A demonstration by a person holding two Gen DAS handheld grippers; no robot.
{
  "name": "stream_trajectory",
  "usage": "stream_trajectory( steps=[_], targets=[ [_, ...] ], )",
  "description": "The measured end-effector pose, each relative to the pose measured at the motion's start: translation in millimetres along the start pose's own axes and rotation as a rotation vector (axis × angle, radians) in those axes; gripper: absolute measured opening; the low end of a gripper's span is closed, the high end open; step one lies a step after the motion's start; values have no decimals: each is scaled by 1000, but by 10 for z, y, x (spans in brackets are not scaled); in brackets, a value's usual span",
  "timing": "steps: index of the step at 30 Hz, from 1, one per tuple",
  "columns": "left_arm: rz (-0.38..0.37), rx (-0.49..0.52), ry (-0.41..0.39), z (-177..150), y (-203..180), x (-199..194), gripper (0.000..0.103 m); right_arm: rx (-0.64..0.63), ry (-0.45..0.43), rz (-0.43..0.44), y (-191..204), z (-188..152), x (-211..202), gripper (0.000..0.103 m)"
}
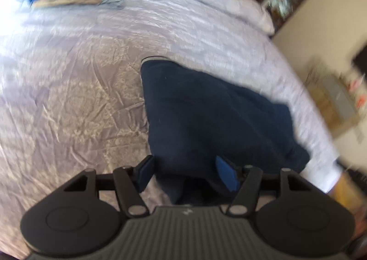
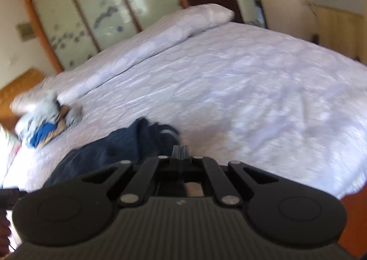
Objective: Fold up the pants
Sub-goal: 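Fold the cuffs over toward the waistband with the left gripper, then lay the folded end on the waistband and open the left gripper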
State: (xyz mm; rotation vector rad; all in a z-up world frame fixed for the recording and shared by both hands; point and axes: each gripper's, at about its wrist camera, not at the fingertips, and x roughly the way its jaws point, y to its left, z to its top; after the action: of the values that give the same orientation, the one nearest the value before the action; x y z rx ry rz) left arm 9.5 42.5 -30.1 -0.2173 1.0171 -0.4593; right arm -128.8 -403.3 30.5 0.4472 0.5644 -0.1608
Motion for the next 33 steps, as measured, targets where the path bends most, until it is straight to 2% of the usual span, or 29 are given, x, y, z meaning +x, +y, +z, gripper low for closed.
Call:
stream_trajectory(
  steps=[2, 3, 5, 7, 8, 9, 11, 13, 14, 15, 16, 17, 21, 23, 25, 26, 29, 31, 33],
  targets=[
    [52, 52, 35, -46, -75, 94, 60, 48, 6, 47, -91, 41, -6, 8],
    [68, 60, 65, -71, -86, 160, 59, 81, 20, 88, -100, 67, 26, 8],
    [67, 42, 110, -131, -62, 276, 59, 133, 48, 168, -40, 137, 183, 12],
    [82, 68, 89, -186, -81, 279, 59, 102, 52, 211, 130, 220, 351, 24],
    [97, 82, 91, -206, -107, 281, 58, 67, 54, 217, 231, 250, 473, 39],
    [121, 103, 97, -224, -144, 289, 57, 34, 61, 221, 336, 286, 589, 49],
    [157, 145, 95, -254, -224, 302, 57, -14, 93, 233, 494, 310, 870, 50],
    [171, 148, 99, -249, -250, 312, 57, -39, 177, 228, 612, 283, 1206, 51],
    [168, 142, 103, -240, -242, 306, 57, -27, 241, 231, 637, 240, 1371, 41],
    [163, 135, 106, -236, -231, 290, 57, 1, 290, 231, 629, 185, 1492, 8],
    [156, 132, 112, -240, -223, 258, 55, 41, 326, 233, 618, 153, 1521, 8],
    [139, 138, 114, -250, -221, 205, 54, 79, 307, 250, 591, 149, 1448, 7],
    [-37, 187, 52, -308, -163, -175, 60, 162, 138, 264, 309, 291, 814, 6],
    [-115, 147, 5, -252, -59, -356, 63, 213, 130, 243, 106, 270, 661, 7],
    [-172, 64, -46, -124, 75, -464, 67, 223, 136, 193, -19, 182, 647, 7],
    [-183, 6, -69, -48, 128, -491, 71, 249, 154, 179, -79, 128, 695, 7],
    [-219, -146, -108, 177, 270, -485, 70, 345, 219, 181, -157, -68, 952, 10],
    [-191, -165, -103, 311, 230, -410, 68, 338, 208, 177, -106, -75, 981, 13],
    [-110, -105, -69, 401, 80, -250, 61, 303, 214, 174, -35, -11, 942, 19]
  ],
)
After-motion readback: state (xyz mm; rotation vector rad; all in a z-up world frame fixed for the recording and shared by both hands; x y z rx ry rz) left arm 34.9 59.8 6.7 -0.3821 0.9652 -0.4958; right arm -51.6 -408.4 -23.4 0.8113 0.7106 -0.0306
